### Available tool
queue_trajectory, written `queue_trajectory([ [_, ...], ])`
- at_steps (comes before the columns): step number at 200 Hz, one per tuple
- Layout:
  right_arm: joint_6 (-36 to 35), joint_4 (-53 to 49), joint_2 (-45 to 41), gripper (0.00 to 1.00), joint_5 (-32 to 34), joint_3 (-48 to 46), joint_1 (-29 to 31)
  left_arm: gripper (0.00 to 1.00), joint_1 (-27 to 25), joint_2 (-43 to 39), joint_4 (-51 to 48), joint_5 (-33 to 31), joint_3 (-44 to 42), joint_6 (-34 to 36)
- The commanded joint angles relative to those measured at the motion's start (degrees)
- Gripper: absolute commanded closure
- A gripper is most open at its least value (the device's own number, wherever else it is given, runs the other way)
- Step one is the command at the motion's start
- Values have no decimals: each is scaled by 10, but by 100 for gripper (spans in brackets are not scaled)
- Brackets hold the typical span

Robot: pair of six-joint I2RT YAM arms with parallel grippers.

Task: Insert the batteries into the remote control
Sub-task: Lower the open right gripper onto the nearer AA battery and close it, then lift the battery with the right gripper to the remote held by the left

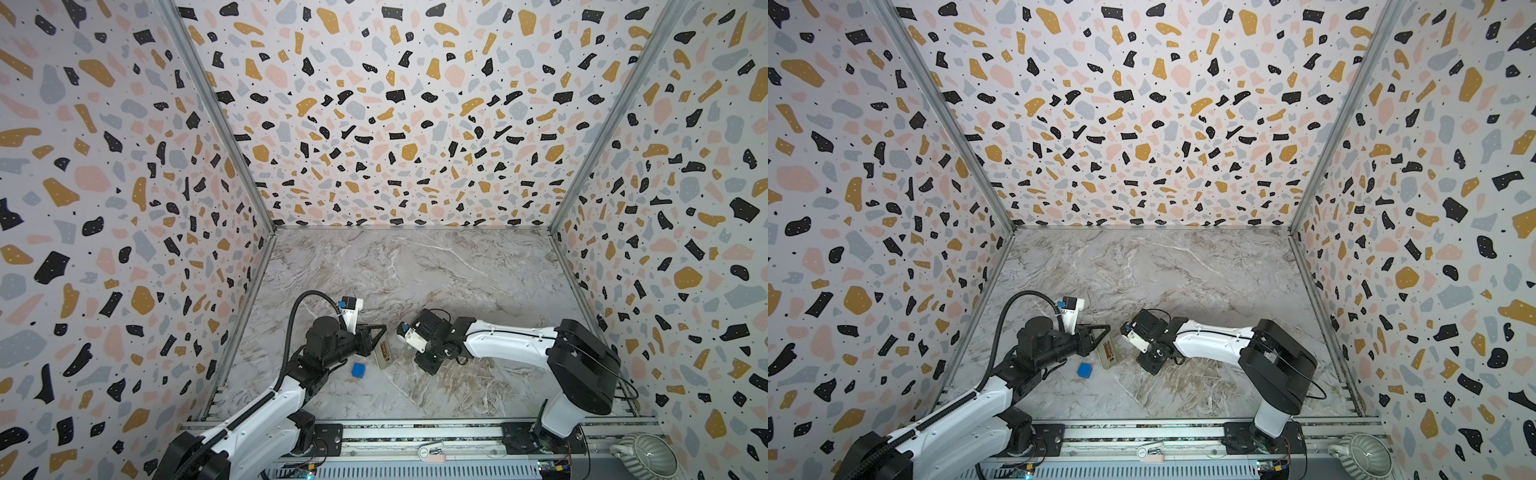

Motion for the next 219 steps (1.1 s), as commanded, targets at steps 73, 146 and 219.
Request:
queue_trajectory([
  [73,-29,200,-206,97,-28,-95,36,100,-12,16,108,-17,-13,-79],
  [146,-23,371,-246,98,-53,-141,37,100,-35,34,142,-29,-5,-123],
  [219,-2,490,-226,100,-53,-177,33,100,-61,50,162,-38,2,-142],
])
